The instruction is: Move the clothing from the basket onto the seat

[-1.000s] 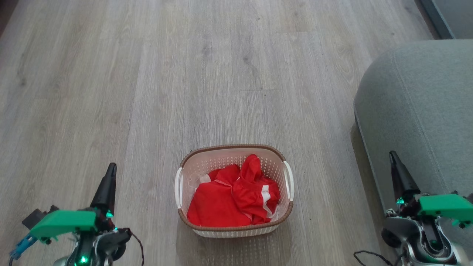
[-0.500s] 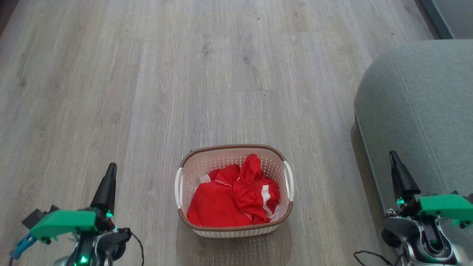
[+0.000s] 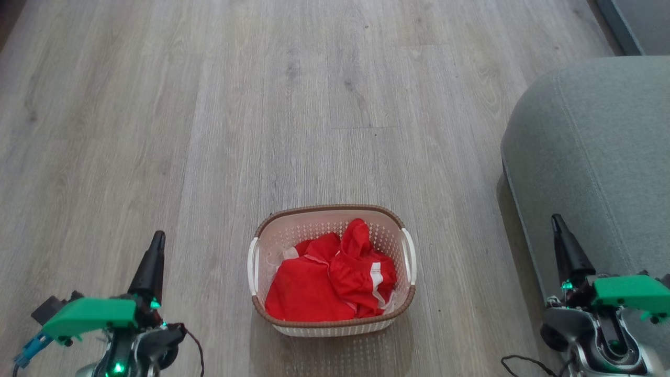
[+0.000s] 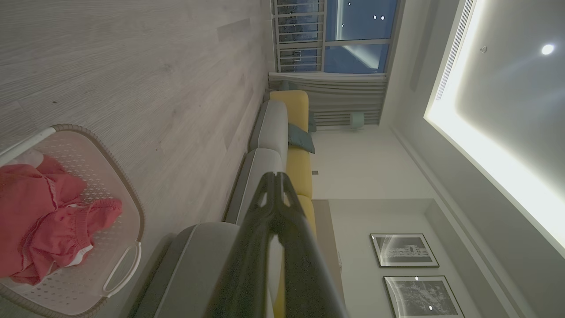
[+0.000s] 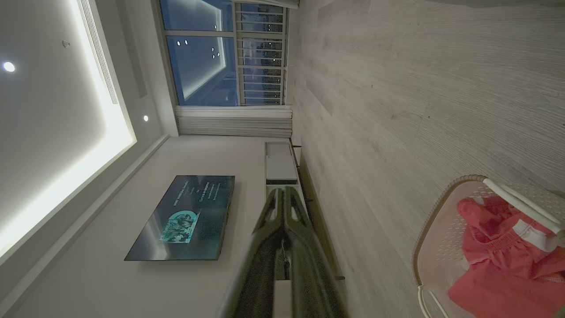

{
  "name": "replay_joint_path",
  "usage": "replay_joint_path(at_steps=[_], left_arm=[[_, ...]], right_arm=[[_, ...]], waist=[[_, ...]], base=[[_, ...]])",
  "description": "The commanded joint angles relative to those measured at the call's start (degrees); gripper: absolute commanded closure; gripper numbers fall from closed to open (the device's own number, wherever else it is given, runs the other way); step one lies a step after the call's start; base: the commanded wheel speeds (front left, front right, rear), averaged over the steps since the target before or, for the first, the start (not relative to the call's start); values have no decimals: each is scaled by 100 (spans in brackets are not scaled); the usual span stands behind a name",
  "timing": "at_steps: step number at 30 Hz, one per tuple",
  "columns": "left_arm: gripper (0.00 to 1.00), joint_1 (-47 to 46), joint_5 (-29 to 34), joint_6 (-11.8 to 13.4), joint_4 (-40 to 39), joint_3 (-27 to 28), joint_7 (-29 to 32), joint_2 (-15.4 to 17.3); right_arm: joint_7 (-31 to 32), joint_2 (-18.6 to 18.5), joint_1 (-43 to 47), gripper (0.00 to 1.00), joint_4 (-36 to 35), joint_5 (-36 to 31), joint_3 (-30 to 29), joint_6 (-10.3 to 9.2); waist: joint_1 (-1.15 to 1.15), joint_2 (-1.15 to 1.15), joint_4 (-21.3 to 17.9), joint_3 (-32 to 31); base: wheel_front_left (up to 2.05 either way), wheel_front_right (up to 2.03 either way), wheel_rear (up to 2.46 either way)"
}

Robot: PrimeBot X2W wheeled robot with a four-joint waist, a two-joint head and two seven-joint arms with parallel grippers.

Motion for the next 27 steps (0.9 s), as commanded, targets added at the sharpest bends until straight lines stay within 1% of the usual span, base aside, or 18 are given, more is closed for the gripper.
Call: replay_joint_path(at_steps=[1, 27], left_arm=[[100, -157, -39, -54, -198, 191, 41, 48], [100, -157, -39, -54, -198, 191, 41, 48]], right_arm=[[22, -20, -124, 100, -225, 35, 103, 0], [22, -20, -124, 100, -225, 36, 103, 0]], waist=[[0, 0, 0, 0], [0, 0, 0, 0]], base=[[0, 0, 0], [0, 0, 0]])
